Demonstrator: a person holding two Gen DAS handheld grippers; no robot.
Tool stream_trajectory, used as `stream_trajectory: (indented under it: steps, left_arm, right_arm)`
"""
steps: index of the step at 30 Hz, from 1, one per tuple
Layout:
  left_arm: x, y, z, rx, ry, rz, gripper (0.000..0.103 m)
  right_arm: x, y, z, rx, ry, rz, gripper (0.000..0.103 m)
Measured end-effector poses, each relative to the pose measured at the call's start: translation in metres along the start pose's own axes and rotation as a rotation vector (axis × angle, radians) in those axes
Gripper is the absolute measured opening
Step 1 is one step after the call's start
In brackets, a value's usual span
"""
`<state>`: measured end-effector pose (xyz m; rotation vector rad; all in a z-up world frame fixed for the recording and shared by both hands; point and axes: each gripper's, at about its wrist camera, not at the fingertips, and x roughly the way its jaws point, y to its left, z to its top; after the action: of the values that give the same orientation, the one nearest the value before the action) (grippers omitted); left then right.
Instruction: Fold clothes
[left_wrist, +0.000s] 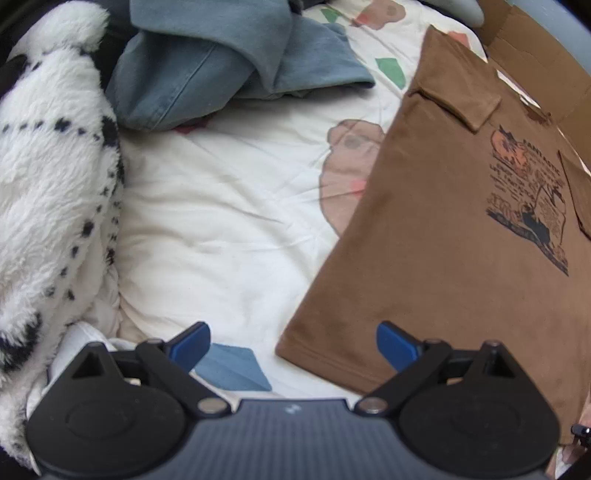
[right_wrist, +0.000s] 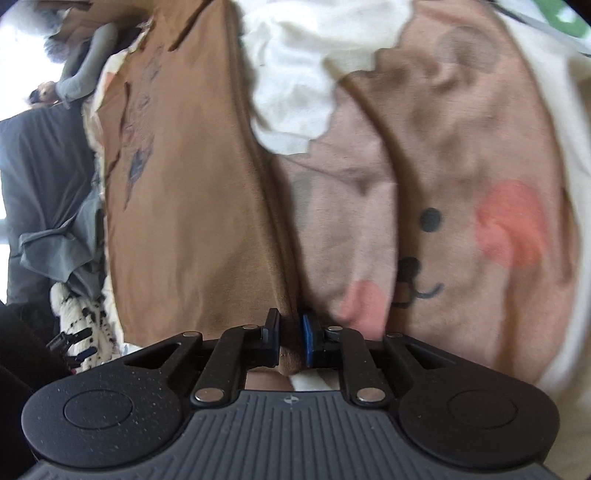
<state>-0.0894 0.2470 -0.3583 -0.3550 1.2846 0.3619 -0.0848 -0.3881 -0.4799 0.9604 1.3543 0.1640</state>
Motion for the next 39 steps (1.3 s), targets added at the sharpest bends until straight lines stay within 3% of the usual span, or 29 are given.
stream_trajectory:
  steps: [8, 10, 12, 13, 14, 20, 23, 25, 29, 32, 39]
  left_arm:
    - [0.021, 0.012, -0.002, 0.008, 0.006, -0.009, 0.098]
    - [0.027, 0.014, -0.001, 0.008, 0.003, -0.014, 0.092]
    - [0.037, 0.016, -0.001, 0.012, 0.024, -0.024, 0.072]
    - [0.042, 0.017, 0.0, 0.014, 0.035, -0.029, 0.067]
    - [0.047, 0.016, -0.001, 0.02, 0.045, -0.034, 0.061]
    - [0.065, 0.012, -0.009, 0.068, 0.077, -0.058, 0.059]
    - [0.07, 0.014, -0.012, 0.05, 0.074, -0.07, 0.05]
    - [0.071, 0.015, -0.015, 0.043, 0.067, -0.079, 0.049]
    - [0.071, 0.017, -0.016, 0.026, 0.066, -0.099, 0.037]
    - [0.068, 0.018, -0.019, 0.026, 0.069, -0.11, 0.008]
    - [0.045, 0.019, -0.025, 0.019, 0.062, -0.137, 0.004]
  right_arm:
    - [0.006, 0.001, -0.002, 0.054, 0.019, -0.022, 0.02]
    - [0.008, 0.004, -0.002, 0.05, 0.024, -0.032, 0.02]
    - [0.008, 0.007, -0.002, 0.039, 0.028, -0.045, 0.018]
    - [0.008, 0.009, -0.002, 0.034, 0.029, -0.056, 0.018]
    - [0.007, 0.011, -0.002, 0.027, 0.028, -0.063, 0.011]
    - [0.0, 0.025, -0.006, -0.015, 0.004, -0.123, 0.006]
    - [-0.005, 0.026, -0.008, -0.02, -0.006, -0.138, 0.005]
    - [-0.007, 0.027, -0.008, -0.027, -0.007, -0.147, 0.005]
    - [-0.008, 0.031, -0.008, -0.034, -0.01, -0.159, 0.005]
    - [-0.009, 0.033, -0.01, -0.037, -0.015, -0.164, 0.005]
    - [-0.023, 0.045, -0.01, -0.081, -0.002, -0.138, 0.003]
